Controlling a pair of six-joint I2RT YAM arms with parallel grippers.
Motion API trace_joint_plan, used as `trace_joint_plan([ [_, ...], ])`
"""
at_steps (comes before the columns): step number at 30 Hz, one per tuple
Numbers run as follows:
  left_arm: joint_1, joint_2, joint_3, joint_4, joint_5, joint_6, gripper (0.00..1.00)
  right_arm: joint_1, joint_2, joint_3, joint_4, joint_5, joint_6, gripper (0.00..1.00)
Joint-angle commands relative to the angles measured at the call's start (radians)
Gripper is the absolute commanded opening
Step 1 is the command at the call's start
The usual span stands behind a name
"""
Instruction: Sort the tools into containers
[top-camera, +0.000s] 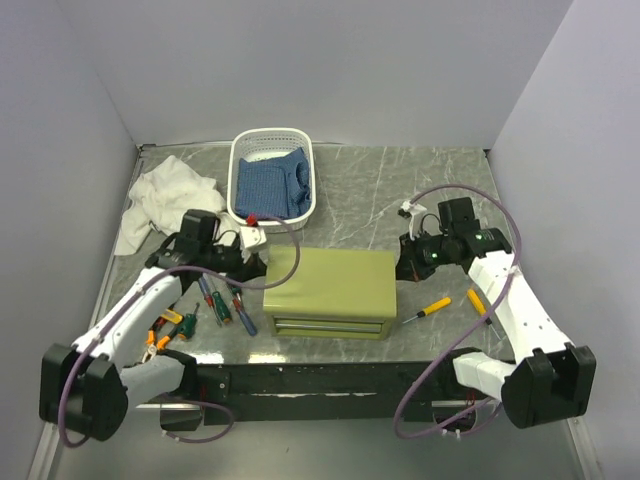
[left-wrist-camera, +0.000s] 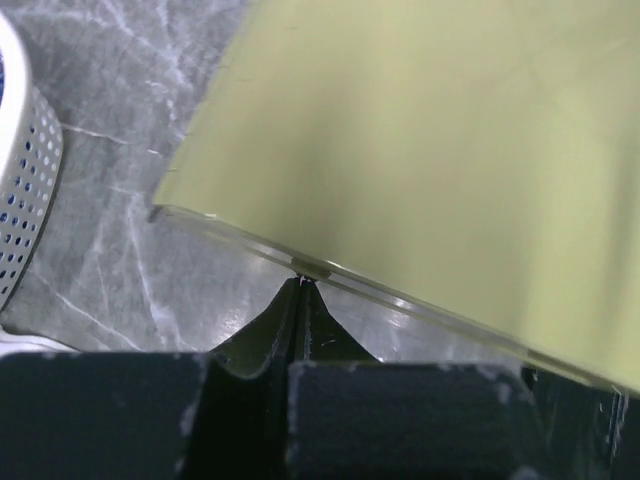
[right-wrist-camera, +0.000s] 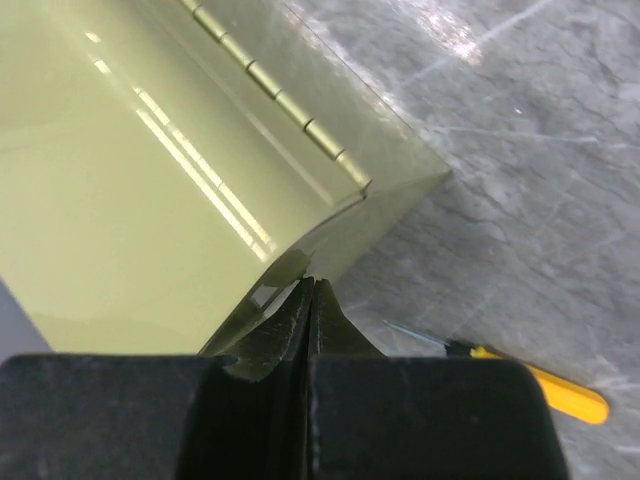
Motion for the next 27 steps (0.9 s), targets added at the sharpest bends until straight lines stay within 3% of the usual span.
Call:
trace_joint_plan([
  [1,-0.120,0.104,0.094,0.333,0.129,-0.266,0.01,0.019,0.036,0.088,0.063,-0.138,0.016,0.00],
  [5,-0.181,0.245,0.199,0.450,0.129,-0.345,0.01,0.005,0.065,0.129,0.088,-0.118,0.029,0.00],
  [11,-0.252,0.480,0.433,0.462,0.123,-0.414,0.01,-0.068,0.092,0.163,0.071,-0.080,0.015,0.00],
  [14,-0.255,0.548,0.518,0.497,-0.014,-0.509,0.01,-0.118,0.092,0.175,0.083,-0.060,0.030,0.00],
  [19,-0.209,0.461,0.510,0.516,-0.537,-0.673,0.01,-0.141,0.074,0.185,0.111,0.012,0.013,0.00],
  [24,-0.144,0.172,0.280,0.553,-0.700,-0.728,0.01,-0.152,0.092,0.192,0.131,0.017,0.032,0.00],
  [27,-0.138,0.011,0.176,0.478,-0.762,-0.828,0.01,-0.153,0.109,0.212,0.146,0.026,0.035,0.00],
])
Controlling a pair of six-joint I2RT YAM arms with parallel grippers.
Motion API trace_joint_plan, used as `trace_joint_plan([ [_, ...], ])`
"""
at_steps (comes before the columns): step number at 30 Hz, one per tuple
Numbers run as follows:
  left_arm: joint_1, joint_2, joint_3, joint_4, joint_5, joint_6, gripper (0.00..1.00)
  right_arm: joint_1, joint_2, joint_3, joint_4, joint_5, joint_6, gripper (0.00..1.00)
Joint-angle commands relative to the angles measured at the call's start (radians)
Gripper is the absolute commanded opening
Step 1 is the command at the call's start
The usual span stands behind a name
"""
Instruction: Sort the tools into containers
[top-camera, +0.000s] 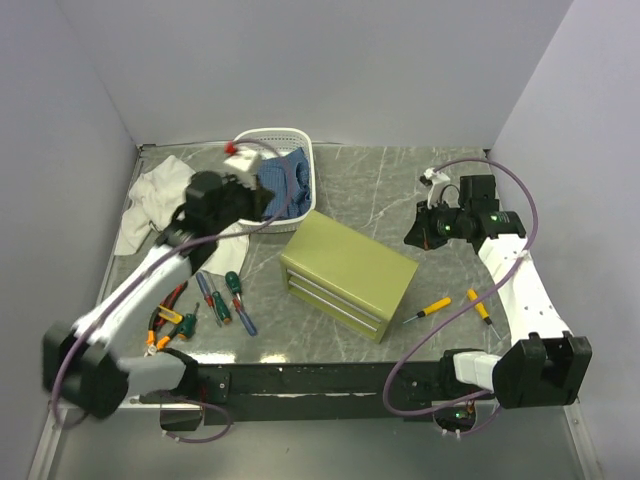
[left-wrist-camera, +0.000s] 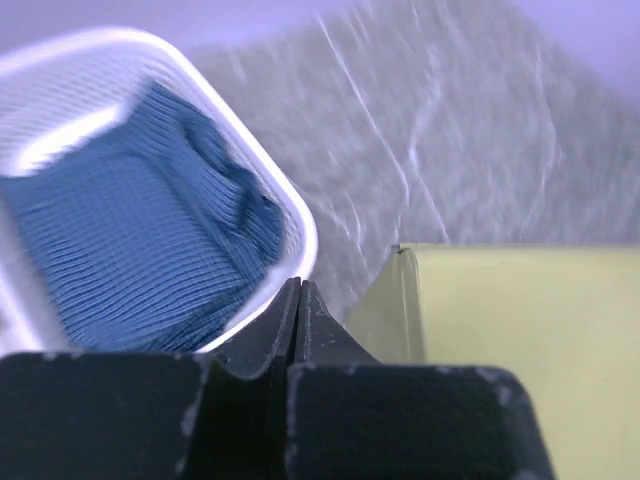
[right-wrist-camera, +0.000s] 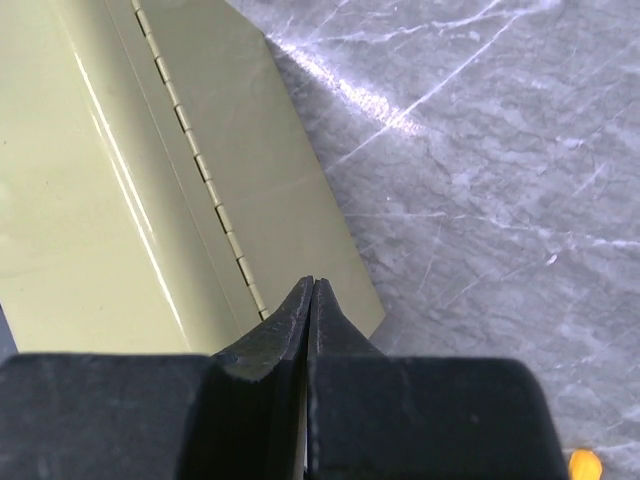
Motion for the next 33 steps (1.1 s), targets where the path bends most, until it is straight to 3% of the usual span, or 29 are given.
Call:
trace_joint_plan([
  [1,0.007,-0.234,-0.117,-0.051,-0.153,-0.210,0.01,-0.007,0.033,0.068,0.056,-0.012,0.017,0.00],
  [4,0.009,-0.323,-0.192,-0.110,-0.112,-0.261,0.01,-0.007,0.091,0.124,0.062,-0.002,0.019,0.00],
  [8,0.003,-0.378,-0.332,-0.048,0.129,-0.261,0.01,-0.005,0.171,0.203,0.072,0.014,0.028,0.00],
  [10,-0.019,-0.375,-0.390,-0.005,0.174,-0.257,0.01,-0.005,0.213,0.236,0.066,0.028,0.030,0.00],
  [16,-0.063,-0.337,-0.470,0.130,0.232,-0.222,0.01,0.000,0.268,0.320,0.081,0.036,0.048,0.00],
  [22,-0.111,-0.219,-0.471,0.239,0.292,-0.150,0.01,0.030,0.288,0.259,0.087,0.053,0.025,0.00],
  [29,-0.152,-0.076,-0.361,0.262,0.286,-0.122,0.01,0.039,0.267,0.168,0.079,0.044,0.014,0.00],
  [33,-0.146,-0.071,-0.283,0.096,0.121,-0.154,0.01,0.036,0.245,0.151,0.082,0.061,-0.012,0.00],
])
